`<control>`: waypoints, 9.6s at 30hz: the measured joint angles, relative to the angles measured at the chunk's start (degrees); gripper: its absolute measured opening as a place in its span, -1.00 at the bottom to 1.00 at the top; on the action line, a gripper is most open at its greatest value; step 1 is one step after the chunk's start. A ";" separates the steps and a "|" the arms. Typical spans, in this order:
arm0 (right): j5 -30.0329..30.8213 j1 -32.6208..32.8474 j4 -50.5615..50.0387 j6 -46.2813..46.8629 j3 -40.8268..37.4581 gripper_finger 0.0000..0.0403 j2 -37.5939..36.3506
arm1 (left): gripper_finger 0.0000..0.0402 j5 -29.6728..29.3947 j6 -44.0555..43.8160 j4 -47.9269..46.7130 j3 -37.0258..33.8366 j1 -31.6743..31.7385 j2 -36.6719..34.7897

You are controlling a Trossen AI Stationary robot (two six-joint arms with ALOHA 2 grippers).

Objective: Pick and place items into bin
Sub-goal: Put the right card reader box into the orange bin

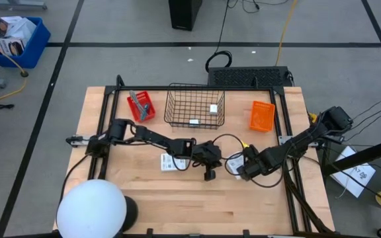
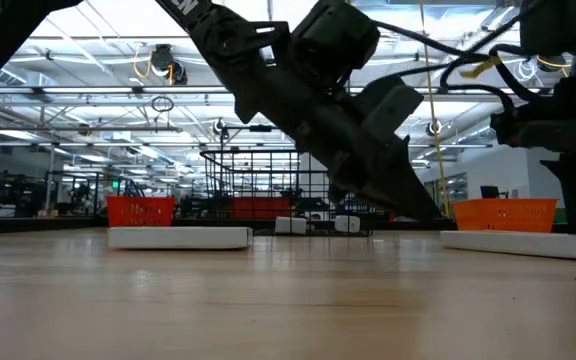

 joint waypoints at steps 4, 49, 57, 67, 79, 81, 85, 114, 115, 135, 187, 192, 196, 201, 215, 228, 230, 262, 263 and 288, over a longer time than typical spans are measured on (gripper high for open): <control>0.03 0.00 7.11 -2.55 0.00 -1.00 0.00 | -0.85 0.04 -0.18 -1.51 0.00 -0.31 -0.07; 1.50 0.11 13.17 -2.18 0.26 -1.00 7.29 | -0.85 -2.03 -1.53 -5.12 -0.02 -2.73 -0.11; 4.29 0.33 18.05 -3.47 -0.01 -1.00 6.64 | -0.85 -1.78 -1.73 -5.13 -0.03 -2.73 0.68; 5.76 0.26 22.47 -7.62 -0.17 -1.00 6.75 | -0.85 -1.29 -2.85 -4.61 0.07 -2.45 2.32; 8.59 2.19 23.84 -8.95 -0.24 -1.00 6.17 | -0.85 -1.00 -3.00 -6.02 0.04 -3.21 1.71; 9.43 2.76 23.95 -8.95 -0.22 -1.00 5.51 | -0.85 -0.88 -3.00 -6.37 0.02 -3.26 1.68; 10.88 4.23 24.82 -8.93 -0.20 -1.00 4.32 | -0.85 0.15 -3.13 -6.95 0.02 -3.26 1.63; 14.18 5.96 27.95 -11.71 -0.02 -1.00 0.59 | -0.85 1.01 -3.02 -8.64 -0.04 -3.30 1.49; 15.08 6.19 28.63 -11.80 0.17 -1.00 -0.09 | -0.85 1.20 -2.99 -8.67 -0.04 -3.26 1.49; 16.26 6.36 31.85 -11.75 0.24 -1.00 0.26 | -0.85 1.46 -4.31 -5.40 0.00 -3.21 1.79; 16.06 6.38 34.15 -13.28 0.04 -1.00 0.26 | -0.85 1.60 -4.19 -5.20 -0.02 -3.21 1.77; 16.06 6.38 34.15 -13.28 0.04 -1.00 0.26 | -0.85 1.62 -4.19 -5.24 -0.02 -3.21 1.75; 14.76 6.38 34.16 -13.23 0.04 -1.00 0.26 | -0.85 2.13 -4.00 -5.42 -0.02 -3.21 1.75; 13.07 6.40 33.94 -11.90 0.04 -1.00 0.15 | -0.85 3.21 -2.85 -6.57 -0.07 -3.18 1.27; 4.71 3.90 28.95 -8.17 0.04 -1.00 -2.36 | -0.85 3.26 -2.63 -10.19 -0.11 -2.62 -0.33; 3.89 1.14 25.19 -8.06 0.00 -1.00 -13.16 | -0.85 3.48 0.56 -10.20 -0.09 -2.62 -2.31; 3.91 1.05 25.63 -8.65 0.00 -1.00 -14.14 | -0.85 3.46 1.32 -12.30 -0.15 -2.60 -3.27; 9.98 -0.95 42.55 -12.46 0.09 -1.00 -18.65 | -0.85 -3.06 6.20 -28.30 -0.11 -2.51 -18.34; 11.55 -0.47 43.05 -13.41 0.09 -1.00 -18.64 | -0.85 -3.29 6.85 -27.78 -0.09 -2.51 -18.78; 8.42 -0.46 38.15 -10.88 0.46 -1.00 -17.27 | -0.85 9.66 9.13 -1.77 -21.41 -2.15 -39.19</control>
